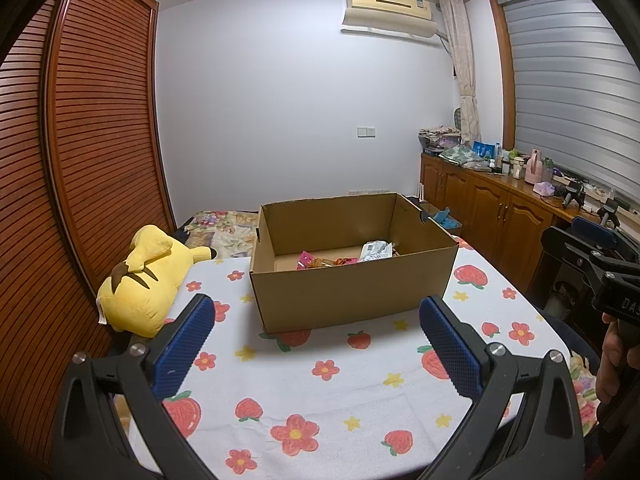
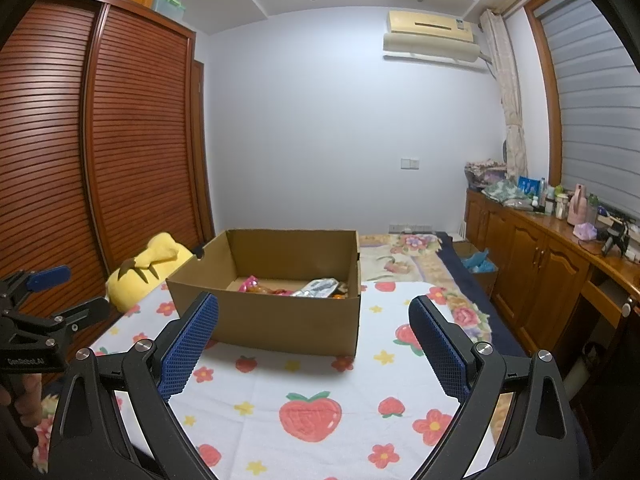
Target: Organize snacks
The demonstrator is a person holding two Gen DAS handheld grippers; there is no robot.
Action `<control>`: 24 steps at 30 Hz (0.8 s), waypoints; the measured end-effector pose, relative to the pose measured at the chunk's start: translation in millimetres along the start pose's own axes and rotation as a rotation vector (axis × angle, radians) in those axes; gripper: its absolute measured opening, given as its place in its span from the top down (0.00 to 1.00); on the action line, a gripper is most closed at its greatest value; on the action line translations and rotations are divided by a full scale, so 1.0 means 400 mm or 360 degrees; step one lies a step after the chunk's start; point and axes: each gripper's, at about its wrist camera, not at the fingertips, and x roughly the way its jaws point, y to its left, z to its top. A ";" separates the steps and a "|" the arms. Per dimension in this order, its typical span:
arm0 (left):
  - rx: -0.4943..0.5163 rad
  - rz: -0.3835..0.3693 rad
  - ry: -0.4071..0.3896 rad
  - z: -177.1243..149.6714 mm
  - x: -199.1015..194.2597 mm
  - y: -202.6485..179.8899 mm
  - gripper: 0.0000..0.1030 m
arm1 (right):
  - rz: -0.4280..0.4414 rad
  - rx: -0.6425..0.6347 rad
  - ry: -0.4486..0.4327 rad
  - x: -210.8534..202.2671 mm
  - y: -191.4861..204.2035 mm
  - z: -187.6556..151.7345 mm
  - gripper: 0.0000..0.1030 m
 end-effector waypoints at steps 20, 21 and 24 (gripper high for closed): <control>-0.0002 -0.0003 -0.0005 0.000 -0.005 -0.002 0.00 | -0.0001 0.0000 -0.0004 0.000 -0.001 -0.001 0.05; -0.0002 -0.0007 -0.0007 0.000 -0.007 -0.002 0.00 | -0.0001 0.0002 -0.0006 -0.001 -0.001 -0.001 0.05; -0.0002 -0.0009 -0.0013 0.003 -0.014 -0.004 0.00 | -0.0002 0.0008 -0.0014 -0.007 -0.005 0.000 0.05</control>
